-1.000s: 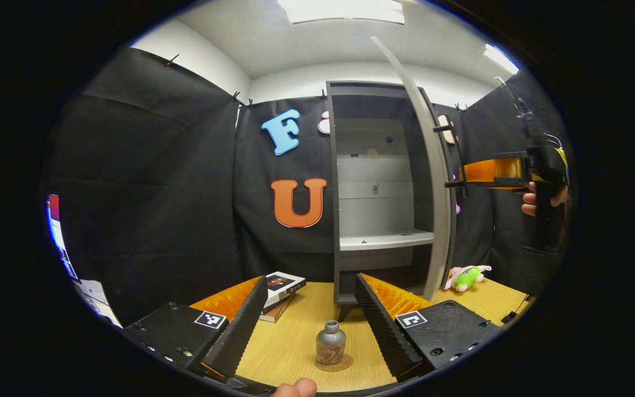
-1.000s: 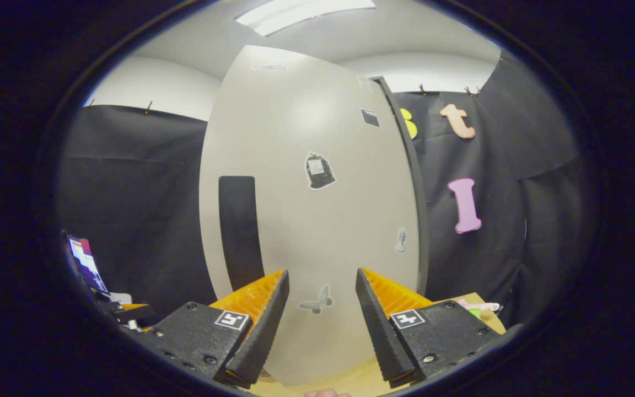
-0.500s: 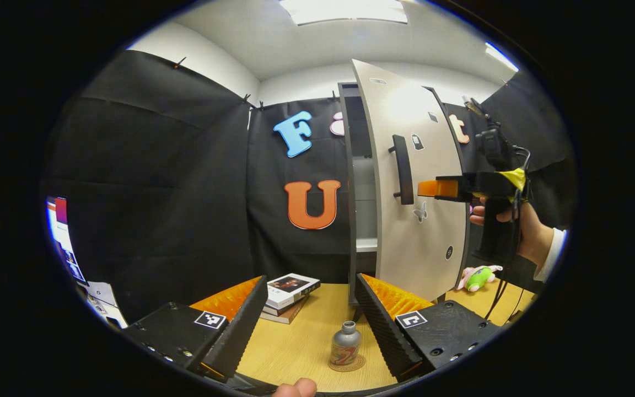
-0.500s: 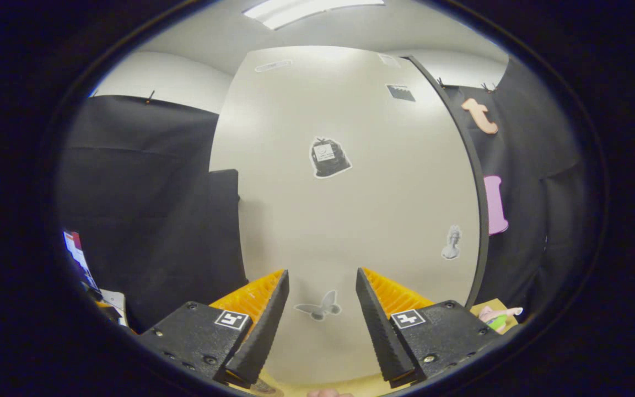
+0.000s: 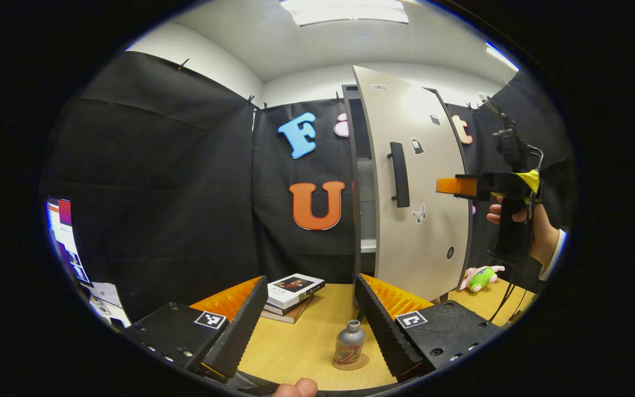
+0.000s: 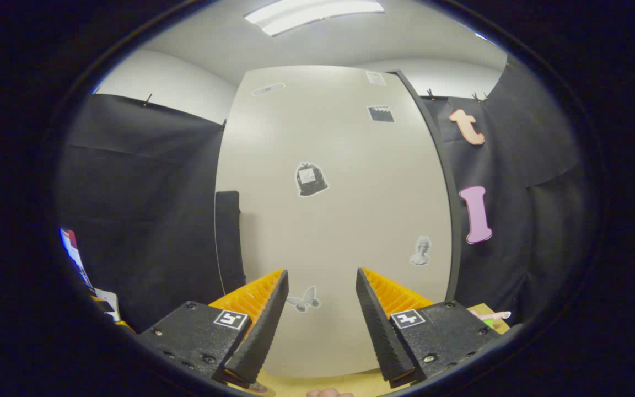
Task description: Open the cabinet door with the right hand, grasp the bottle in the cabinet with the left hand and place it on the coaster, then close the cabinet door with the right hand.
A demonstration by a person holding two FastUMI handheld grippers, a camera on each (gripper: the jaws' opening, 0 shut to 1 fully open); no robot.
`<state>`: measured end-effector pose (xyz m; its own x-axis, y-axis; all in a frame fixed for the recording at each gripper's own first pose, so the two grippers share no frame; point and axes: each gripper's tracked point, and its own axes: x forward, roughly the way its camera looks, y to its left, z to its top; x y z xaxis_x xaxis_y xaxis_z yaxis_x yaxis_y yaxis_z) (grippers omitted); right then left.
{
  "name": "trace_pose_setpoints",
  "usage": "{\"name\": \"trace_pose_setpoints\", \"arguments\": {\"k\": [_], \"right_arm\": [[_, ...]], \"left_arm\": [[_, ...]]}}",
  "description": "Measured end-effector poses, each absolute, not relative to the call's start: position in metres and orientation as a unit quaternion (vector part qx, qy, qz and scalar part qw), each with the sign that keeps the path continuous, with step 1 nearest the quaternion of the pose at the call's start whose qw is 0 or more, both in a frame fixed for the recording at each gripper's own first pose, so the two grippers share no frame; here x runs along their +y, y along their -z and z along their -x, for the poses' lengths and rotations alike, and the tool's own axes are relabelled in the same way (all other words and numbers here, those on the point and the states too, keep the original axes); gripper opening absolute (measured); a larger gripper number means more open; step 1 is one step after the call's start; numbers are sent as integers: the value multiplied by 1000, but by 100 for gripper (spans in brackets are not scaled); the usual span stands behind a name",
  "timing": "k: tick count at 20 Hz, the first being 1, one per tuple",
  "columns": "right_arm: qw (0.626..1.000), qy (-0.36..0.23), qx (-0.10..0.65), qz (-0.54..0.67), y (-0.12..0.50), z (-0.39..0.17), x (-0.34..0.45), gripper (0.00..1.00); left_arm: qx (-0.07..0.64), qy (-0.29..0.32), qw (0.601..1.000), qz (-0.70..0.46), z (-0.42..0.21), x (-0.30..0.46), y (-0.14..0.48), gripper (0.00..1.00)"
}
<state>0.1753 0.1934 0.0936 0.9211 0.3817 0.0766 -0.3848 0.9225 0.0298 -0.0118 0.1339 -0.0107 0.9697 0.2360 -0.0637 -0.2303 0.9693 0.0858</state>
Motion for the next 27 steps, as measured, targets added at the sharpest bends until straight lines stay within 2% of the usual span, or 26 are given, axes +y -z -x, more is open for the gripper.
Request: {"name": "trace_pose_setpoints", "arguments": {"k": [1, 5, 9, 13, 14, 18, 21, 27], "right_arm": [[980, -195, -41, -25, -99, -165, 185, 80], [983, -175, -53, 0, -111, -122, 135, 80], [988, -150, -18, -20, -93, -79, 83, 80], [996, -83, 20, -17, -54, -34, 17, 78], [997, -70, 24, -14, -46, -23, 3, 80], [999, -33, 39, -14, -16, 10, -38, 80], [999, -2, 37, -27, -7, 16, -50, 81], [1000, 4, 13, -29, -13, 29, -52, 81]], "left_arm": [[38, -111, 992, -37, 10, 129, 11, 96], [33, -83, 995, -45, 1, 104, 7, 96], [32, -62, 997, -39, 2, 75, 7, 96], [27, -51, 997, -42, 3, 55, 7, 96], [26, -47, 998, -41, 4, 48, 10, 96], [25, -32, 999, -33, 9, 29, 17, 96], [16, -19, 999, -34, 11, 16, 16, 96], [13, -16, 1000, -23, 16, 10, 19, 96]]}}
